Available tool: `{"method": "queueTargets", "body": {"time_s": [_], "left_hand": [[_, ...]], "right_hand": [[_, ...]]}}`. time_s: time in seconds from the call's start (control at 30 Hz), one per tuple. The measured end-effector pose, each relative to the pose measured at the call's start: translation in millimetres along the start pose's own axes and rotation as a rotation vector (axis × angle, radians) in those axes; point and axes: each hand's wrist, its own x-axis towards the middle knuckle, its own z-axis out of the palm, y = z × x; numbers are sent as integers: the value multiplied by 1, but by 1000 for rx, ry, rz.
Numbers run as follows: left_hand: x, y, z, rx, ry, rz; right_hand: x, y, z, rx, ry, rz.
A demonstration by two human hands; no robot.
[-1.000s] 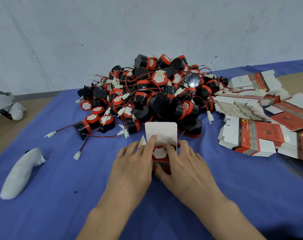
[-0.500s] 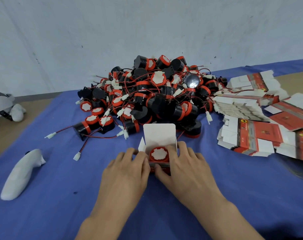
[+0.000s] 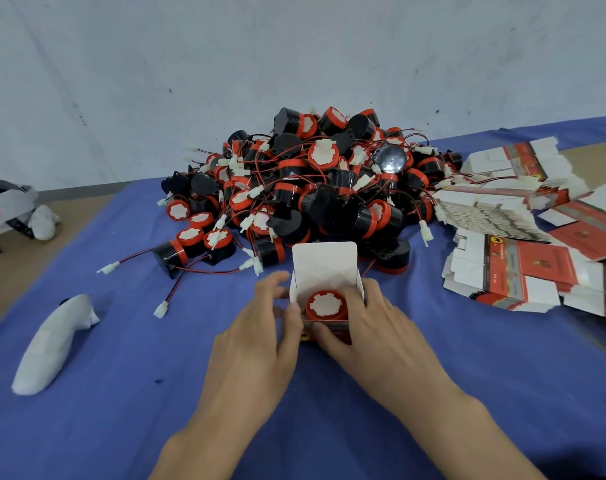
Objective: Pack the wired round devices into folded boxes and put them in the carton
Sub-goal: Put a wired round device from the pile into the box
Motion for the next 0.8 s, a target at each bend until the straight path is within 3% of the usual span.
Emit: {"method": "queueTargets", "body": {"time_s": [0.13,0.23,0.47,0.8], "left_hand": [[2,-3,1,-192,-13,-100],[1,-6,5,-270,-29,-133],[14,-6,6,-406,-49,-246],[27,-4,10,-673,-94,-369]], "right_hand": [[-5,11,-1,329,-24,-124],[-9,12,-6,488,-20,-117],[4,23,0,1031,40,223],[19,31,-1,1085,-52,200]]}}
